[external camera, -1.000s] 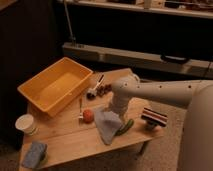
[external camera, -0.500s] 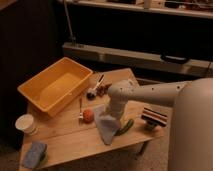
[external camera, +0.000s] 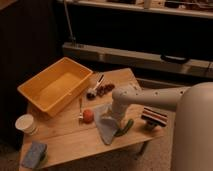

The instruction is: Place towel in paper cup

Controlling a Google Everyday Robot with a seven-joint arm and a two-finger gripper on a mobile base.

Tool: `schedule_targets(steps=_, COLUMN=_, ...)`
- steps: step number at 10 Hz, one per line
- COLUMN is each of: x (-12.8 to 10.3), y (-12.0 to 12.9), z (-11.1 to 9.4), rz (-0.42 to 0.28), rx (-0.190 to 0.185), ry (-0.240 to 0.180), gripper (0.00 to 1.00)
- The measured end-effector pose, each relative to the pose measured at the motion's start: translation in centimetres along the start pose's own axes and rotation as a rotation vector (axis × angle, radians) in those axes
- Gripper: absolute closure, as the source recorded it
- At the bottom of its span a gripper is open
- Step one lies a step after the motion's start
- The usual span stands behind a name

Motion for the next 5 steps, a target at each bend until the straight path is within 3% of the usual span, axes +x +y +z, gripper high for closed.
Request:
schedule_targets(steps=1, x=-0.1, y=-0.3, z=0.7, rz=-0.014, rx=-0.017, ry=-0.018, gripper=0.25)
schedule_targets(steps=2, x=-0.3, y=-0.8, z=1.4, rz=-0.026, rx=-0.027, ry=-0.038, gripper=0.37)
schedule_targets(steps=5, x=-0.6, y=-1.3, z=1.9, rz=-0.038, rx=-0.047, ry=-0.051, gripper=0.65)
